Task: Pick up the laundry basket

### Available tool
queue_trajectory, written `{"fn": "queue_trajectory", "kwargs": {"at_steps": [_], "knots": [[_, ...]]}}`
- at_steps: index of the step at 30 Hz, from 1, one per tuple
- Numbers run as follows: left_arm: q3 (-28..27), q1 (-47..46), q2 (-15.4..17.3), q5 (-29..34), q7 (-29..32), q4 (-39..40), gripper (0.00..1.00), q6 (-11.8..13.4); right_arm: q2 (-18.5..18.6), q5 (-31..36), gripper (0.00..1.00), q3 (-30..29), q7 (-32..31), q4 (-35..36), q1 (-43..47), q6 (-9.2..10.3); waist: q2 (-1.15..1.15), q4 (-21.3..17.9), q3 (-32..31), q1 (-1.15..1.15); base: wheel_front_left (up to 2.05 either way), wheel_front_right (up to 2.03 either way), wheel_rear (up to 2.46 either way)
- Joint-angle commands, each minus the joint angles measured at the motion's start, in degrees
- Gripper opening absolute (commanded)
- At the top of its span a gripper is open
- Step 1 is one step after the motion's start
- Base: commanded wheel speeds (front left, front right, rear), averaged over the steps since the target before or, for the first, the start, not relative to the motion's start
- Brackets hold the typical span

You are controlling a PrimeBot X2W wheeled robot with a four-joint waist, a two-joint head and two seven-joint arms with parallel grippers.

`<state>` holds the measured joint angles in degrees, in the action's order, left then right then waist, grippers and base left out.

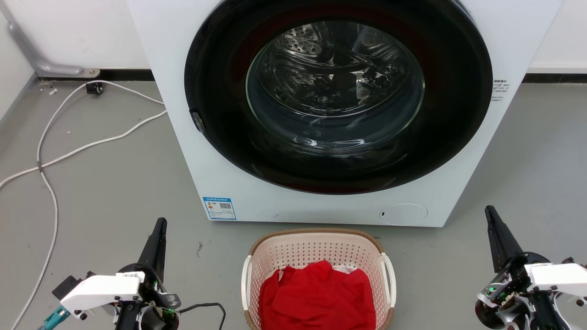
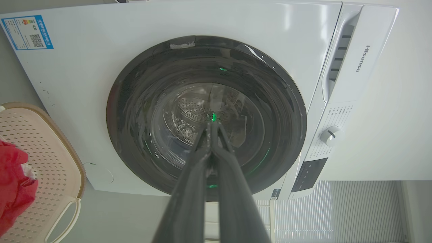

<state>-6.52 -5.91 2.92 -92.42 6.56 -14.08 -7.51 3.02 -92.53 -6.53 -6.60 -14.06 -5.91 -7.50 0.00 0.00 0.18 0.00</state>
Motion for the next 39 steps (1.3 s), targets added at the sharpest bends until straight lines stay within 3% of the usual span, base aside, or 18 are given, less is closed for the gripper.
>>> {"fn": "queue_trajectory", "kwargs": {"at_steps": [1,27,28,34,39], "knots": [[-0.11,-0.63,-0.05,0.06,0.08,-0.06,0.00,-0.21,-0.20,0.27,0.00,0.00,-0.02,-0.04,-0.64,0.02,0.00,0.00,0.00,0.00,0.00,0.00,0.00],[0.00,0.00,0.00,0.00,-0.02,0.01,0.00,0.00,0.00,0.01,0.00,0.00,0.03,0.01,0.00,0.00,0.00,0.00,0.00,0.00,0.00,0.00,0.00],[0.08,0.12,-0.02,0.00,-0.08,-0.18,1.00,0.01,-0.01,0.02,1.00,0.04,0.09,-0.23,0.16,-0.01,0.00,0.00,0.00,0.00,0.00,0.00,0.00],[0.55,1.65,-0.21,0.96,-1.13,-0.69,1.00,0.03,-0.07,0.75,1.00,0.26,1.12,-1.07,1.86,0.01,0.00,-0.01,0.02,0.00,0.00,0.00,0.00],[0.72,1.87,-0.19,6.05,-2.57,0.60,1.00,0.31,-0.07,5.43,1.00,0.35,2.57,0.20,2.32,0.01,0.00,-0.04,0.06,0.00,0.00,0.00,0.00]]}}
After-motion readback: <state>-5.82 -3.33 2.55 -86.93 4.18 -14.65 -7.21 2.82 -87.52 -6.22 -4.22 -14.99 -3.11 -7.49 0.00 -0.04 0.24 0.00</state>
